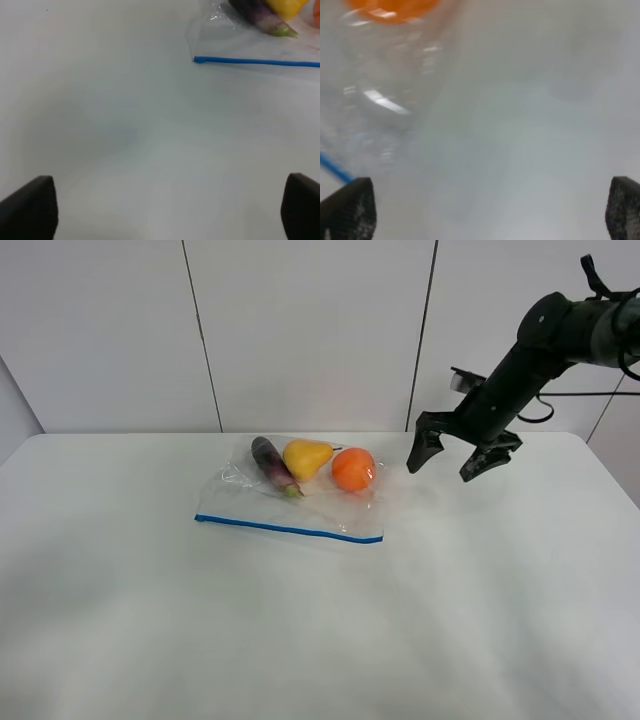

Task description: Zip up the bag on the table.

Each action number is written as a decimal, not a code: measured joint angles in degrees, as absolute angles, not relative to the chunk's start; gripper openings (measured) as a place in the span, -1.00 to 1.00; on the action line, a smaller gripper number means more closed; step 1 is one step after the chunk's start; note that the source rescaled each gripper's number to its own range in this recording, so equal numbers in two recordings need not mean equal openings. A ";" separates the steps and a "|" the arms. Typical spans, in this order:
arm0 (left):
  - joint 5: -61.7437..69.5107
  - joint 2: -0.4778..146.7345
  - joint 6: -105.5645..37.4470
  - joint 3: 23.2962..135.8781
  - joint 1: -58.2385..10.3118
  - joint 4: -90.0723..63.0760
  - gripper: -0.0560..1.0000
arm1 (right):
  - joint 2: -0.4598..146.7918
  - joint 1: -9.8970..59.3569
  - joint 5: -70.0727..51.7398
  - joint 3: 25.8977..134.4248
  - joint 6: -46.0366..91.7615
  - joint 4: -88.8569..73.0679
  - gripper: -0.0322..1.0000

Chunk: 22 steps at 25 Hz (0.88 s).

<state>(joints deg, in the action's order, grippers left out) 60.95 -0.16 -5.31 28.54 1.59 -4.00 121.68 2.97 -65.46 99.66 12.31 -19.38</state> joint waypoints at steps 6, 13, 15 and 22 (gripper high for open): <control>60.95 -0.16 -5.31 28.54 1.59 -4.00 1.00 | 121.53 3.16 -66.53 103.28 5.99 -3.70 0.98; 60.95 -0.16 -5.31 28.54 1.59 -4.00 1.00 | 121.53 1.04 -69.29 103.34 5.64 -2.64 0.98; 60.95 -0.16 -5.31 28.54 1.59 -4.00 1.00 | 121.53 0.28 -69.53 103.34 5.64 -2.64 0.98; 60.95 -0.16 -5.31 28.54 1.59 -4.00 1.00 | 118.08 -2.16 -69.54 101.44 5.07 -2.64 0.98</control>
